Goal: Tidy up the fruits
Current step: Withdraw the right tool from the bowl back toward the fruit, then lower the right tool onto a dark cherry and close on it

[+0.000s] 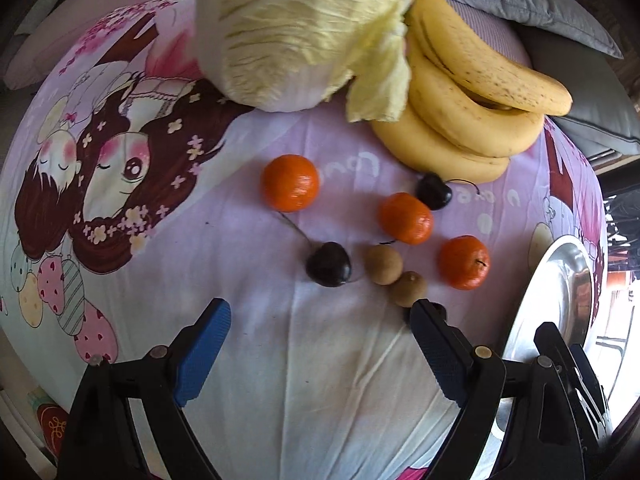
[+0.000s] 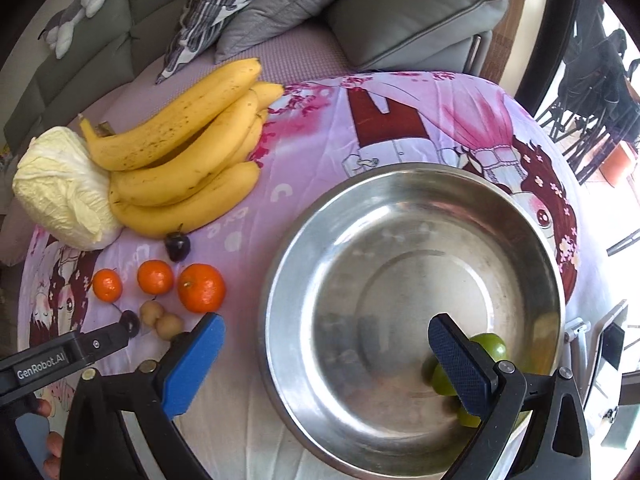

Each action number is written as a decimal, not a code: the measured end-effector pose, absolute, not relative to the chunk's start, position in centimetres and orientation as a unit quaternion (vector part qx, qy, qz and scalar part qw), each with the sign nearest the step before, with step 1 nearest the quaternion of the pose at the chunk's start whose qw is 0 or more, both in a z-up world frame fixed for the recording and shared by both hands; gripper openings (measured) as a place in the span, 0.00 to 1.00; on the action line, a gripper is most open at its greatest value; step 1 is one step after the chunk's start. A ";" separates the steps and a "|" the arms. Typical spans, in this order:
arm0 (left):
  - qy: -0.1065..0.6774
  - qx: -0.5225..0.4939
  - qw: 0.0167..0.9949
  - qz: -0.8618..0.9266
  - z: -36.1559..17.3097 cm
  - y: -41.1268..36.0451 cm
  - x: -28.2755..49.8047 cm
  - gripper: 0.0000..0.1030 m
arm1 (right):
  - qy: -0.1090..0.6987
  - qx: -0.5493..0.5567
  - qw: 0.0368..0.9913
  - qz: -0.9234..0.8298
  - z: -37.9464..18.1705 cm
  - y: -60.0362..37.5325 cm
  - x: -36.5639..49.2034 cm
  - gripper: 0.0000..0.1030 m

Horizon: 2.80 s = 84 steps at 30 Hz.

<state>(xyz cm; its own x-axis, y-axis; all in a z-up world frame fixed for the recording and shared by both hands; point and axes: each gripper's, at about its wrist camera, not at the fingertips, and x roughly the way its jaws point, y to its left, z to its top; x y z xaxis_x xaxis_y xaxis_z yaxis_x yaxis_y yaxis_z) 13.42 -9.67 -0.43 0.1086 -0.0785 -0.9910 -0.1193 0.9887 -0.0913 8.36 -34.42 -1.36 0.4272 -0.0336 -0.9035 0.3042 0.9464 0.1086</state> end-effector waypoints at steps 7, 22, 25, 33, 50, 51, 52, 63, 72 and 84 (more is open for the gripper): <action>0.659 -0.110 0.741 0.066 -0.7 -3.8 12.7 0.89 | 0.533 0.110 0.838 -0.034 -1.6 -29.2 9.3 1.00; 0.656 -0.148 0.735 0.091 -1.9 4.1 11.1 0.89 | 0.549 0.097 0.830 0.023 -2.8 -24.2 10.1 1.00; 0.651 -0.156 0.738 0.086 -2.0 4.5 11.1 0.89 | 0.534 0.105 0.839 0.019 -2.3 -24.5 10.2 1.00; 0.644 -0.154 0.747 0.062 -2.0 5.6 12.7 0.89 | 0.521 0.130 0.844 0.005 -2.1 -25.9 11.1 1.00; 0.650 -0.145 0.746 -0.028 -1.9 3.2 14.2 0.89 | 0.540 0.108 0.835 -0.008 -3.4 -25.7 11.4 0.85; 0.652 -0.145 0.743 -0.035 -2.1 3.0 14.0 0.89 | 0.543 0.104 0.833 -0.007 -3.6 -25.5 11.4 0.85; 0.655 -0.143 0.741 -0.041 -2.3 2.5 13.9 0.89 | 0.546 0.102 0.832 -0.006 -3.7 -25.4 11.4 0.85; 0.663 -0.135 0.732 -0.081 -3.2 -2.9 14.8 0.80 | 0.566 0.096 0.819 -0.002 -5.3 -25.1 11.3 0.75; 0.662 -0.136 0.731 -0.095 -5.1 -7.5 16.1 0.70 | 0.576 0.096 0.812 -0.003 -6.6 -25.0 11.3 0.69; 0.659 -0.145 0.731 -0.096 -5.9 -9.9 17.4 0.48 | 0.578 0.110 0.809 -0.001 -6.8 -26.1 11.1 0.51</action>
<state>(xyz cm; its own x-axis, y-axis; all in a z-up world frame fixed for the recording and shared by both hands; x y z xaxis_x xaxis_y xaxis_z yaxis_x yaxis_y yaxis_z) 17.42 -9.90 -5.88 0.1121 -0.3325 -0.9364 -0.0503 0.9392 -0.3395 11.09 -26.05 -6.80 0.3320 0.1261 -0.9348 0.1281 0.9758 0.1771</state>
